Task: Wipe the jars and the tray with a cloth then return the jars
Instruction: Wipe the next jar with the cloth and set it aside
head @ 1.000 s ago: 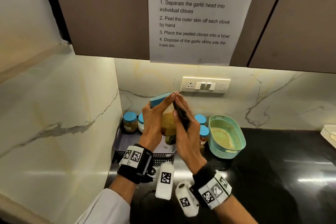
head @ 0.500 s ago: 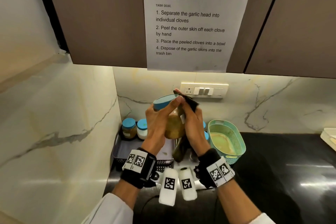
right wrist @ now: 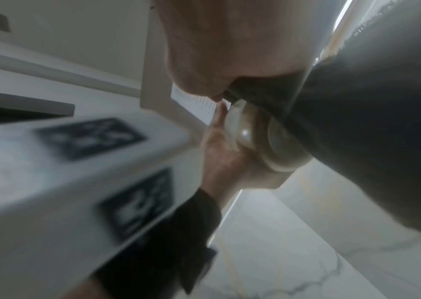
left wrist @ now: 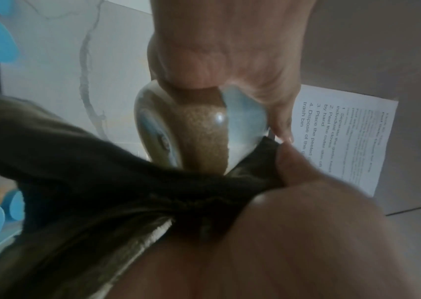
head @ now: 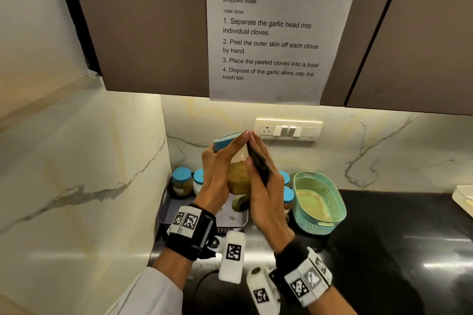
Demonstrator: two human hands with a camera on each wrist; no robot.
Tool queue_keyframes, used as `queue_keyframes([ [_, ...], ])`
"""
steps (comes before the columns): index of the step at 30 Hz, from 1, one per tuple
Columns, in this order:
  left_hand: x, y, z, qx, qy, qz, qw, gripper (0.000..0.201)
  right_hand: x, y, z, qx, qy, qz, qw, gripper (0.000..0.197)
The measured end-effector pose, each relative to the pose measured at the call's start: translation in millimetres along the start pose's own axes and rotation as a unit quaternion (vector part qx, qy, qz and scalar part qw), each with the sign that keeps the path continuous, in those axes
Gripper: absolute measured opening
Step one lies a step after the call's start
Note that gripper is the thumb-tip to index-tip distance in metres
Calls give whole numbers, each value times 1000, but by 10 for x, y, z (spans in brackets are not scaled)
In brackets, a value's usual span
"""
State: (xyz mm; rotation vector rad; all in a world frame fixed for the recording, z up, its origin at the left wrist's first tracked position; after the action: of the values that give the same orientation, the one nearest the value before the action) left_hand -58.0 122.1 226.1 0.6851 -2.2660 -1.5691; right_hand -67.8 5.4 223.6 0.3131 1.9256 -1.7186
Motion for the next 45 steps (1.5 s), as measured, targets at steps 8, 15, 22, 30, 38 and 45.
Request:
queue_keyframes([
  [8,75,-26,-41,-15,3,4,1000,69,-199,136,113,21,41,-127,991,34],
  [15,95,-150,14,-17,21,27,999,93,-88,330,40,14,4,-23,1000,42],
  [22,46,-42,12,-24,-20,49,998,70,-320,462,240,-118,82,-265,954,31],
  [30,-101,-126,90,4,-30,47,998,70,64,92,-13,-26,33,-9,999,39],
  [38,-118,-92,35,-13,-36,18,999,69,-169,183,36,-37,52,-109,992,30],
  [45,-125,-179,57,-18,-20,17,999,69,-275,299,35,-54,33,-131,989,29],
])
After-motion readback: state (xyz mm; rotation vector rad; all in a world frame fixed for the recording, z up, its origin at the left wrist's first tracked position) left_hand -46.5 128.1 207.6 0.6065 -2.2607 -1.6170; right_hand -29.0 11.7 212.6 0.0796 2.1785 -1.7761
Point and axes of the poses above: each hand's wrist, its own x-axis away from the middle knuckle, its own z-axis out of the back of the hand, y = z × x, the point moved 5 cm from there along -x, towards the middle knuckle, and after that the axes turned 2 degrees about y, right-handed, at the moved point
